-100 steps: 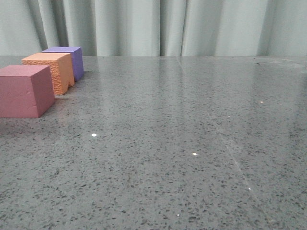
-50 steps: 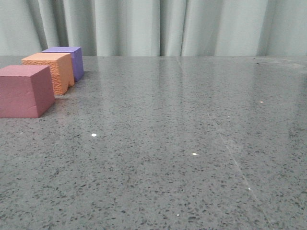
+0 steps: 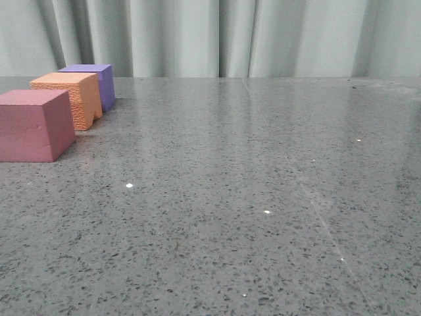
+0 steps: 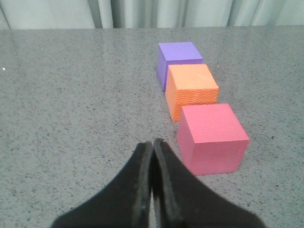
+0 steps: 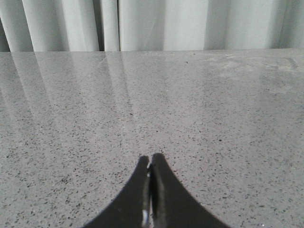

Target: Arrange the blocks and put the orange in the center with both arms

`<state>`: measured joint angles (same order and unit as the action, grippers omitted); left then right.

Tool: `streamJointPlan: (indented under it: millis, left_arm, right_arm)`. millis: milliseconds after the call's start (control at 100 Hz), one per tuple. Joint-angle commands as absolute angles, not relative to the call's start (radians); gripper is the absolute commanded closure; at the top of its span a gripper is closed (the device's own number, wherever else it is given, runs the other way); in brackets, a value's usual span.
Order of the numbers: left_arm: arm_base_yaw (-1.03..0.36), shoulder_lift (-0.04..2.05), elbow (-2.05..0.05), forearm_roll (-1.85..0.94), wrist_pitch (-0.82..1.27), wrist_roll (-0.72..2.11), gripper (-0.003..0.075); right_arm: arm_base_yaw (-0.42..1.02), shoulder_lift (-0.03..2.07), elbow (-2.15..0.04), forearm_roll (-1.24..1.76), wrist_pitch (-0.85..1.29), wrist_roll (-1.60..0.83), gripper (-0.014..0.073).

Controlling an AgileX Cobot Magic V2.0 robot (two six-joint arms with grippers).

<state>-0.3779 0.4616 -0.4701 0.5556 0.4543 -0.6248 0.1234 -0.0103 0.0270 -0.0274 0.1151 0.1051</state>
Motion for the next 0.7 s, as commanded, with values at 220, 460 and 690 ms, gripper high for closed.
streamJointPlan:
  millis: [220,460,690]
  left_arm:
    - [-0.378,0.37,-0.445,0.556,0.347,-0.593,0.073]
    - [-0.282,0.208,-0.301,0.334,0.282,-0.326,0.073]
    - [-0.066,0.074,-0.125,0.14,0.071,-0.156,0.073]
  right_arm:
    - [0.12,-0.031,0.014,-0.03,0.033,0.096,0.0661]
    - [0.12,-0.031,0.014,-0.03,0.033,0.096,0.0661]
    - [0.12,-0.031,0.014,-0.03,0.033,0.096,0.0661]
